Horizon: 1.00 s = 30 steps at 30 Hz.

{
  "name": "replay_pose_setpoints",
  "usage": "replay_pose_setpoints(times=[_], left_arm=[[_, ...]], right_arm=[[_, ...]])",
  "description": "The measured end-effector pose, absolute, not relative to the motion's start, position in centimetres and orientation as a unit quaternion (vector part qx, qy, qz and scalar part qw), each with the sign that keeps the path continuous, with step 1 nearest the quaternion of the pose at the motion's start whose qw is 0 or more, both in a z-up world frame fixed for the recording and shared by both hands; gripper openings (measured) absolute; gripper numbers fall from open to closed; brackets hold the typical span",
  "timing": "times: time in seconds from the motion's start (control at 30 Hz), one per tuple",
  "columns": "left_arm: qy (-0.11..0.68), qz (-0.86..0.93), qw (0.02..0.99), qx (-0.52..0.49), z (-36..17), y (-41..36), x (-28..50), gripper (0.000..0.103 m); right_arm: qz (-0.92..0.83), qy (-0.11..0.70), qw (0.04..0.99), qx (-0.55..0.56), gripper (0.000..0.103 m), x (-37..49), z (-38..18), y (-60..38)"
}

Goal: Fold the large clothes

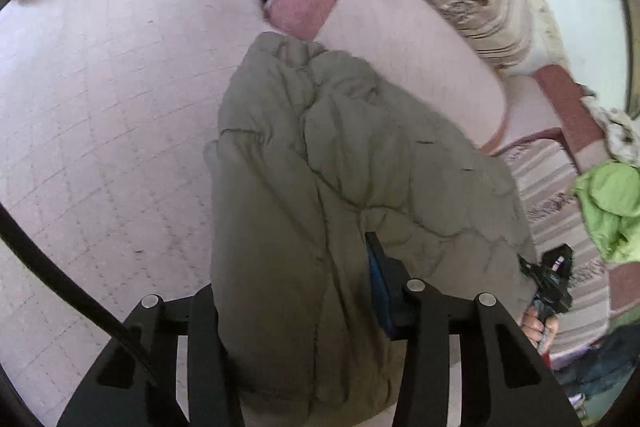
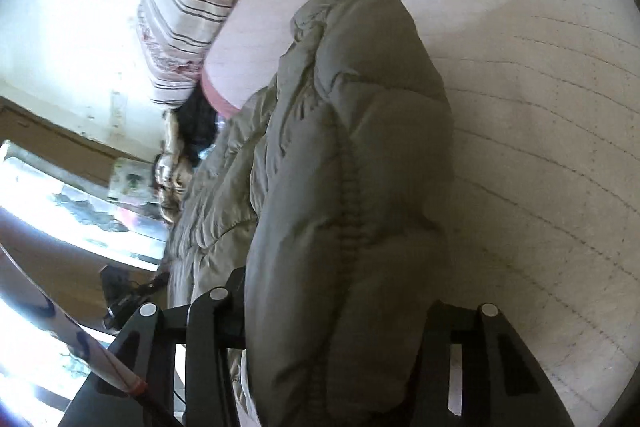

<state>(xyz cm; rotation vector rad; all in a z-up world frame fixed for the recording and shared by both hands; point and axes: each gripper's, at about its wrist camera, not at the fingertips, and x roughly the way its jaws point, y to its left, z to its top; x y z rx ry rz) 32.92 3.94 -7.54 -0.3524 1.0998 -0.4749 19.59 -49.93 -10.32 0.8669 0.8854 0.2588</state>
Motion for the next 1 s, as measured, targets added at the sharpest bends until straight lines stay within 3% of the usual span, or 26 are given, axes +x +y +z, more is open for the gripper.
replay_pose_setpoints(times=[0.1, 0.2, 0.3, 0.5, 0.73, 0.8, 1.0], left_arm=[[0.527, -0.190, 0.815, -0.150, -9.8, 3.3, 34.3, 0.064], [0.525, -0.159, 0.822, -0.156, -9.8, 3.1, 34.5, 0.077], [0.517, -0.141, 0.833, -0.135, -8.6, 2.8, 33.8, 0.077], [0.431, -0.085, 0.898, -0.034, -2.2, 3.1, 28.9, 0.082], [0.316, 0.009, 0.948, 0.042, 0.9, 3.1, 20.8, 0.094], [0.297, 0.030, 0.954, 0.040, 1.2, 3.2, 19.1, 0.100], [0.284, 0.031, 0.958, 0.017, 1.3, 3.5, 15.4, 0.100]], right_arm=[[0.098, 0.428, 0.798, 0.413, 0.053, 20.1, -12.7, -49.6], [0.078, 0.414, 0.792, 0.441, 0.064, 19.7, -14.1, -50.2], [0.026, 0.417, 0.798, 0.435, 0.083, 18.9, -13.8, -50.7], [-0.112, 0.370, 0.856, 0.342, 0.089, 15.0, -7.3, -50.8], [-0.101, 0.364, 0.907, 0.187, 0.087, 14.0, -2.9, -43.5], [-0.074, 0.376, 0.907, 0.177, 0.083, 14.6, -3.7, -41.5], [-0.128, 0.411, 0.893, 0.131, 0.078, 17.7, -8.4, -41.2]])
